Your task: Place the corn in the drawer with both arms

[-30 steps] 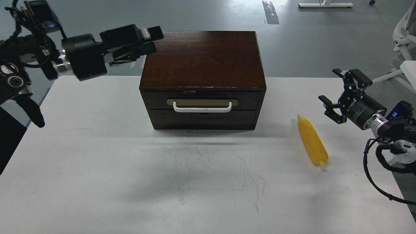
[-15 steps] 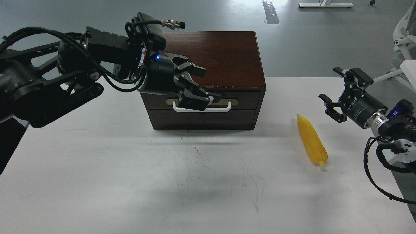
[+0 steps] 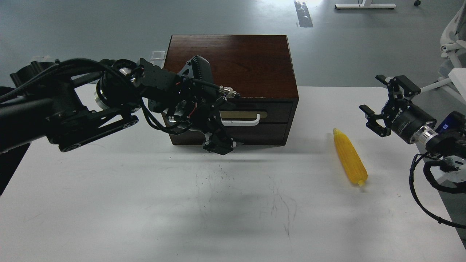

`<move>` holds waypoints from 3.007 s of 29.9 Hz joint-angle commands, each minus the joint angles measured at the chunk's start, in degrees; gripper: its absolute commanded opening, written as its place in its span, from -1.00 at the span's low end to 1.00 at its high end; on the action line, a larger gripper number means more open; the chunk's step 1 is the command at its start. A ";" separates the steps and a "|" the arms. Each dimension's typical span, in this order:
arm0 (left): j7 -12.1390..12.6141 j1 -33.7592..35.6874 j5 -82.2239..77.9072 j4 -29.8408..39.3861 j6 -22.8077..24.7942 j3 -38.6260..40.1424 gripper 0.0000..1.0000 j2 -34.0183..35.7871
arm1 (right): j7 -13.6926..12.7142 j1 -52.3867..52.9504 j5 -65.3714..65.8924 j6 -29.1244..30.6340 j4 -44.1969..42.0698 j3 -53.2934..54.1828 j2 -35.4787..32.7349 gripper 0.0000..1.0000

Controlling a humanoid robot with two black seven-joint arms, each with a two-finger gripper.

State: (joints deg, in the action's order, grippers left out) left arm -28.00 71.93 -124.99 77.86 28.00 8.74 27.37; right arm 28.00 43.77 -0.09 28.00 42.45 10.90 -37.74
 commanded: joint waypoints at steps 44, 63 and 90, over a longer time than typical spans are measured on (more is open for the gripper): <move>0.00 -0.56 -0.01 -9.57 0.00 -4.96 0.98 -4.26 | 0.00 -0.62 0.00 0.00 0.35 0.44 -1.64 1.00; 0.00 -1.36 -0.01 -2.46 0.00 -6.80 0.98 -3.64 | 0.00 -0.62 0.00 0.00 0.35 0.44 -1.72 1.00; 0.00 -0.92 -0.01 11.17 0.00 -7.95 0.98 3.21 | 0.00 -0.70 0.00 0.00 0.61 0.52 -3.13 1.00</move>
State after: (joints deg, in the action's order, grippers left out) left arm -28.05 70.78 -124.98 89.43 28.03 0.78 30.59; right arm 28.00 43.06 -0.09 28.00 42.99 11.44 -40.83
